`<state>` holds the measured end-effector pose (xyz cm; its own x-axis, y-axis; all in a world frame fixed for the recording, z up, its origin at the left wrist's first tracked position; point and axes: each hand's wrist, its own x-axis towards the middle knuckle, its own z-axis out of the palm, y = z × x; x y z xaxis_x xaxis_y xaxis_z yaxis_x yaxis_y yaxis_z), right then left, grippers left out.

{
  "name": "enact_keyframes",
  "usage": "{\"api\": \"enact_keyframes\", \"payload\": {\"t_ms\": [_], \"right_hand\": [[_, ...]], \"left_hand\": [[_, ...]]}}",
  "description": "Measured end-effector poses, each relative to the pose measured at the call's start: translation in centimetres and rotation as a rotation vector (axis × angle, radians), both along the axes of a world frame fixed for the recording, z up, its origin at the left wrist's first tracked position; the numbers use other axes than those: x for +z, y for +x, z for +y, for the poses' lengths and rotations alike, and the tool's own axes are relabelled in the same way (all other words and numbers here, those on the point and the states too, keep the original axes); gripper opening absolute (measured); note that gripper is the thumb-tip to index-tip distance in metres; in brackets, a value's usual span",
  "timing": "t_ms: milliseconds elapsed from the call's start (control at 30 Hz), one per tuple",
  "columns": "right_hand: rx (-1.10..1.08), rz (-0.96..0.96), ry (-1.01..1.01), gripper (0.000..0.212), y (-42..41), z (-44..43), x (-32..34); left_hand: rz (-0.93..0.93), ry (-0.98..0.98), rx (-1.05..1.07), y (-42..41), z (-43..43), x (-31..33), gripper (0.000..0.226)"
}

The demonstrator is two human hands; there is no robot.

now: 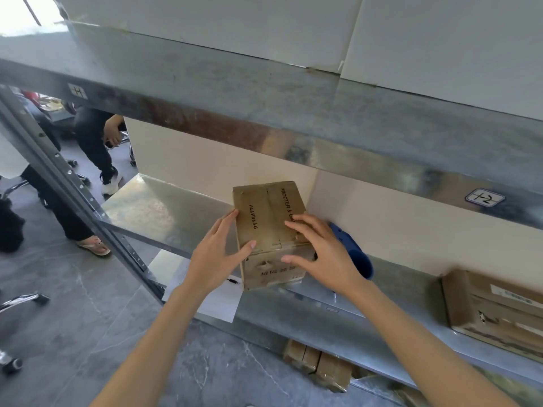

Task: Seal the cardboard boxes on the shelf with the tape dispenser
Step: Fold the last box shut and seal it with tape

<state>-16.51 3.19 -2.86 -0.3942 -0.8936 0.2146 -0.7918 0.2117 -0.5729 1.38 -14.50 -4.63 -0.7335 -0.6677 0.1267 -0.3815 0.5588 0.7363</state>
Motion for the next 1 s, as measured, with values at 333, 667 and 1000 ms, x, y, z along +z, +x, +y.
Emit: {"api": "enact_keyframes", "payload": {"t_ms": [333,667,1000], "right_hand": [[-0.427,0.029,0.415,0.057,-4.2,4.1,-5.0],[-0.423,0.099,0.602,0.078,-4.2,4.0,-7.2],[-0.217,-0.196,0.564,0.075,-7.2,3.6,-7.3]], "left_hand": [[-0.189,-0.566,0.107,1.2,-0.8,0.7,0.076],[-0.228,-0.545,0.104,2.4,-0.1,0.9,0.073],[-0.241,-0.517,0.111,2.8,0.3,0.4,0.072]]}}
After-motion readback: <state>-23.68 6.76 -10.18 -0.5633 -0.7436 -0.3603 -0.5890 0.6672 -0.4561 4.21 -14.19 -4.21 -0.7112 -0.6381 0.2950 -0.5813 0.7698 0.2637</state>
